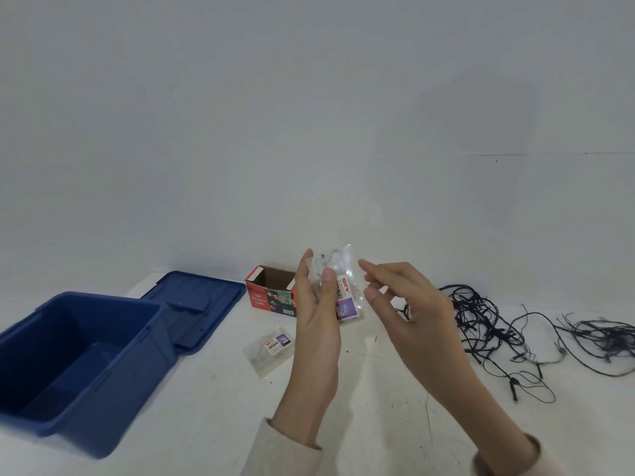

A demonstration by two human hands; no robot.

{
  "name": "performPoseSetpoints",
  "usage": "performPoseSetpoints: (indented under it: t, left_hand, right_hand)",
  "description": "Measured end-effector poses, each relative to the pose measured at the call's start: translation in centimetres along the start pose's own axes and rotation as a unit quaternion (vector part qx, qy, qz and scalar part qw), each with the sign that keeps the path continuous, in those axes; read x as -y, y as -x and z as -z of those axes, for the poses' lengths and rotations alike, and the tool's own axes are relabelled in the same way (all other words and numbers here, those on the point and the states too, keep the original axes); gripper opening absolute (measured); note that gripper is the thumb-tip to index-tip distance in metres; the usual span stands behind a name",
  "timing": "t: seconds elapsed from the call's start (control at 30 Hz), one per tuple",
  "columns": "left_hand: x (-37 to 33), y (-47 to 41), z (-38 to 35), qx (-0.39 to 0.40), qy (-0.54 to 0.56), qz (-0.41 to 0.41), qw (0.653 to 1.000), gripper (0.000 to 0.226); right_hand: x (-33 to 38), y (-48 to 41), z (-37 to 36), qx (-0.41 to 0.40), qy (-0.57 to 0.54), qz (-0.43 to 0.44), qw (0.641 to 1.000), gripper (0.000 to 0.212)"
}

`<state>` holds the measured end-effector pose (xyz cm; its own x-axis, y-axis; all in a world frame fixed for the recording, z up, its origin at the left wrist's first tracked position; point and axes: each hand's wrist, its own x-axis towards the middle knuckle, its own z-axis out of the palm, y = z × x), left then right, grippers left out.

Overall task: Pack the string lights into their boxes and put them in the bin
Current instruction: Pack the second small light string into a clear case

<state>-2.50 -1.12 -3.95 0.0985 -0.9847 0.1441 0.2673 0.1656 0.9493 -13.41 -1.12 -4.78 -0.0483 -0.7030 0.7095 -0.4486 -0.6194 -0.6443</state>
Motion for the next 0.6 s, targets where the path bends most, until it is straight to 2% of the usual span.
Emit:
performPoseSetpoints:
  t: [0.17,0.43,0.6]
  left_hand:
    - [-0.02,0.02,0.04,0.007,0.005,0.002,1.0,0.051]
    - [-0.32,-0.07,0.37,-0.001,0.038,0.023,0.999,0.043]
    - [-0.64,0.28,0.01,0.004,0.049,0.017,0.999,0.045]
  right_hand:
    - [0.14,-0.05,-0.23,0.002,-0.079,-0.1,0.992,0.036]
    - [0.54,-0.46,0.59,-0.023,-0.185,-0.177,0.966,0.028]
    - [0.43,-0.12,0.54,-0.021,-0.119,-0.146,0.982,0.031]
